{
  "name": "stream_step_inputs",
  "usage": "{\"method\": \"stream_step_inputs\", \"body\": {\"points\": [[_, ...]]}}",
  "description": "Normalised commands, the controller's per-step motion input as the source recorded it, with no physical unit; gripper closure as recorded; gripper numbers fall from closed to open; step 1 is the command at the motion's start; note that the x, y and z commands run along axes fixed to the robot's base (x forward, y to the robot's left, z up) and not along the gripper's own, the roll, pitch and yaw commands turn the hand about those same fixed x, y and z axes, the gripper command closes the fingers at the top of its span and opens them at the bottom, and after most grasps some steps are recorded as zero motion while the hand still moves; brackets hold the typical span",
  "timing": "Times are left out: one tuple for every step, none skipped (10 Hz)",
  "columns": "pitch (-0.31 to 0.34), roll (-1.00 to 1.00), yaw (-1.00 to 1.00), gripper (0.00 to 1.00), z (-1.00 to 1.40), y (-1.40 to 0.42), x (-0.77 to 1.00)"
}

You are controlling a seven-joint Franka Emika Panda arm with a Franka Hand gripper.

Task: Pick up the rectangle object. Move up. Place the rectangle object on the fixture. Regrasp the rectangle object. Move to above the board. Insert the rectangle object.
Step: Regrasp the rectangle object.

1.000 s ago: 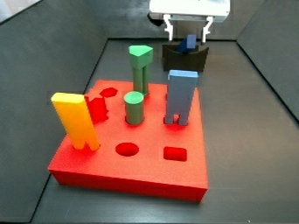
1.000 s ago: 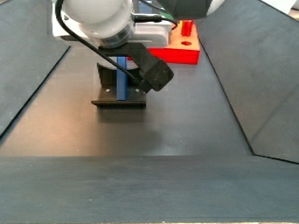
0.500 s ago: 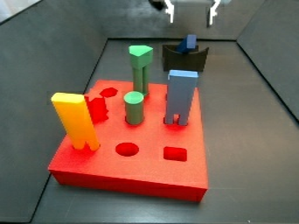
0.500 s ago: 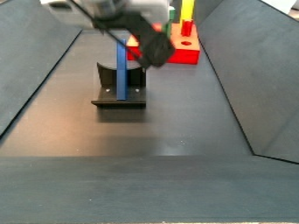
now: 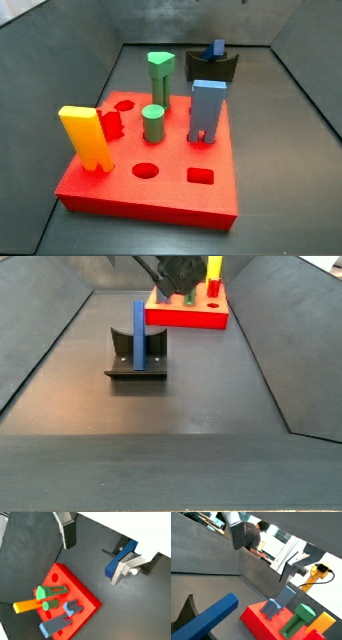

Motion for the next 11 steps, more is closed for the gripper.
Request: {"method": "stream_step_inputs", "body": {"points": [[0.029, 1.00, 0.04, 0.00, 0.58, -0.74, 0.16], [0.025, 1.00, 0.04, 0.00, 0.46, -0.59, 0.08], [0.019, 1.00, 0.04, 0.00, 0.21, -0.33, 0.00], [0.016, 1.00, 0.04, 0.00, 0.11, -0.20, -0.01], [0.014, 1.00, 0.04, 0.00, 0.06, -0.08, -0.02], [0.013, 1.00, 0.04, 0.00, 0.04, -0.06, -0.02], [0.008, 1.00, 0.04, 0.00, 0.03, -0.05, -0.03], [0.006, 1.00, 0.04, 0.00, 0.02, -0.04, -0.03], [0.001, 1.00, 0.04, 0.00, 0.02, -0.03, -0.04], [-0.003, 1.00, 0.04, 0.00, 0.01, -0.02, -0.03], [-0.007, 1.00, 0.04, 0.00, 0.01, -0.02, -0.03]]}}
